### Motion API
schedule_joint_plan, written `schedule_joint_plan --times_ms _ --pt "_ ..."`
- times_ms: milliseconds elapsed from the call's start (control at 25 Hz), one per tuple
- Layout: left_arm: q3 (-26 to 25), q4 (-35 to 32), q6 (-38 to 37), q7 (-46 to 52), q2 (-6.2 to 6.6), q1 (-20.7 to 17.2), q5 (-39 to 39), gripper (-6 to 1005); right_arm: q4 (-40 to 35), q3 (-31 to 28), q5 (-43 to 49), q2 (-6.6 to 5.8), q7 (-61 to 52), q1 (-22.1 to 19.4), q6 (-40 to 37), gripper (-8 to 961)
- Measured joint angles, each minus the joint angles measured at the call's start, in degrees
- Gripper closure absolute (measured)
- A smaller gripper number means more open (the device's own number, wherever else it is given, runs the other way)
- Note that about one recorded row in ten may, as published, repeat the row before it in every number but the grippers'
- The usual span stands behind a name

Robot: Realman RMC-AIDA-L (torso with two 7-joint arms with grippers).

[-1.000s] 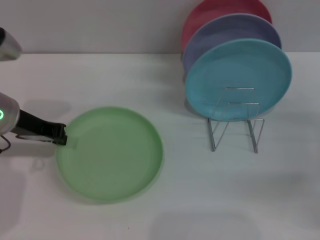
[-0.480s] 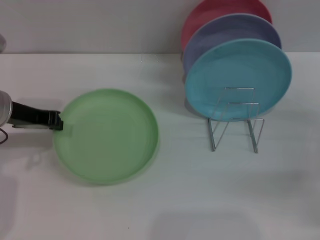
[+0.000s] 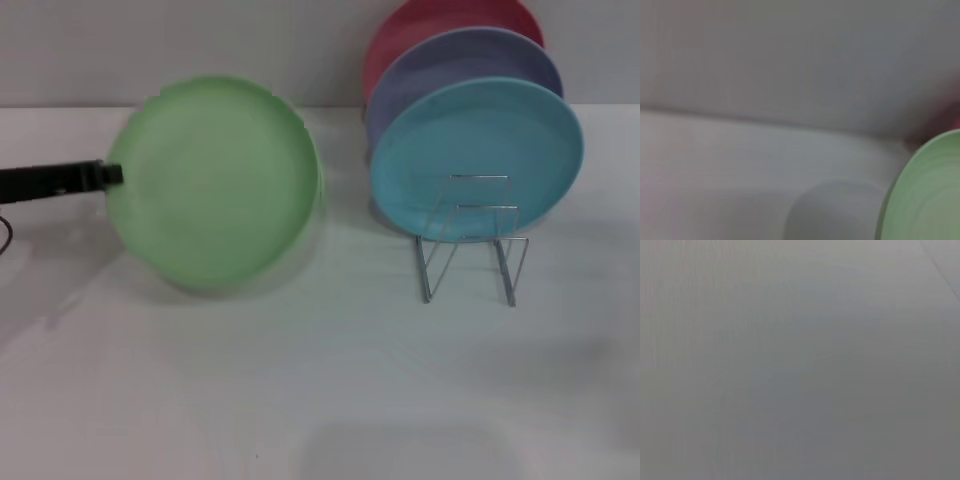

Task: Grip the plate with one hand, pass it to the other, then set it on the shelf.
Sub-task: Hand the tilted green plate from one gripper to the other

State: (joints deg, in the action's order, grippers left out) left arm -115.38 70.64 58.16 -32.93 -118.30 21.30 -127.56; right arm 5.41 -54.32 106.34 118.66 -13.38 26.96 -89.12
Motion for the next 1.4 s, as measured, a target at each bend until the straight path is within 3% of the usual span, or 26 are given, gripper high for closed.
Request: schedule_joint_plan --times_ms 240,640,1400 --pt "0.3 -2.3 -8.6 -4.9 0.06 -1.8 7.5 964 0.0 0.0 0.0 -0.01 0.0 0.1 0.5 203" --pt "0.8 -3.2 -12.0 -9.2 0.04 0.3 4.9 964 -0.1 0.0 0.0 -0.01 0.0 0.9 3.3 203" --pt "15.6 -1.5 -35.9 -23.5 -0.05 -1.9 5.6 965 -0.2 0.0 0.1 0.05 0.2 1.0 4.9 203"
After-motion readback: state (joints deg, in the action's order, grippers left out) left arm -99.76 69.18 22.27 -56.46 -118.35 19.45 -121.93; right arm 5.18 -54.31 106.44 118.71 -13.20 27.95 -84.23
